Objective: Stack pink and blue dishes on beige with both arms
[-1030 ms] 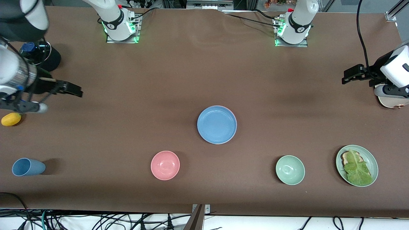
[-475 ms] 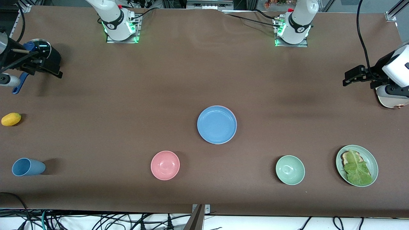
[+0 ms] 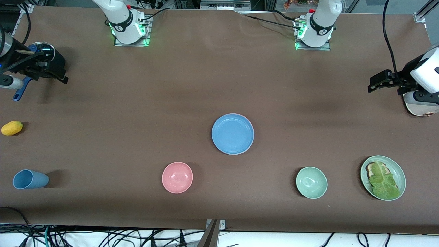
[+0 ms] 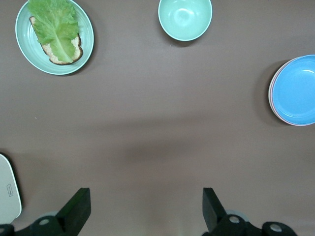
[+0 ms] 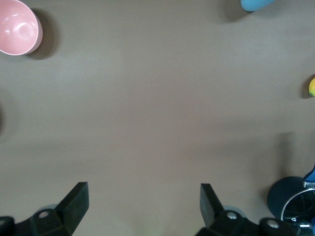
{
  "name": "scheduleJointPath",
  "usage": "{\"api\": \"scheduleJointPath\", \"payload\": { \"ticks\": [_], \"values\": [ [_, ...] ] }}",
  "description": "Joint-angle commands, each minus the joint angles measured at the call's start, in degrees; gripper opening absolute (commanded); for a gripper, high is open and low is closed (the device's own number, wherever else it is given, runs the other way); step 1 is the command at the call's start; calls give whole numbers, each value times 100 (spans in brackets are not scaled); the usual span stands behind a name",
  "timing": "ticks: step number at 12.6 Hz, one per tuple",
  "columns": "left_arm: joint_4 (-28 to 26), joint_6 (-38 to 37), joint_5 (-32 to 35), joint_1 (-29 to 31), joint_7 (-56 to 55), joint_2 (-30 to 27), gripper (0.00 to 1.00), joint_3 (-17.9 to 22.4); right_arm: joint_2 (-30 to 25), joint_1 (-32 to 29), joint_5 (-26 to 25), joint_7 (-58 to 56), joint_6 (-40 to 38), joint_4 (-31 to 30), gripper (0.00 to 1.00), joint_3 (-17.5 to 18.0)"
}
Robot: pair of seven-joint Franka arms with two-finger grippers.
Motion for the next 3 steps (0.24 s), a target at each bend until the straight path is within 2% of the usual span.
{"api": "scheduleJointPath", "payload": {
  "ticks": [1,3],
  "values": [
    [-7,13,-46,19,122,-75,100,2,-144,-17,-21,-137,59,-163,100,-69],
    [-7,13,-46,19,114,-75,100,3,-144,-8,-21,-137,59,-163,100,-69]
  ]
}}
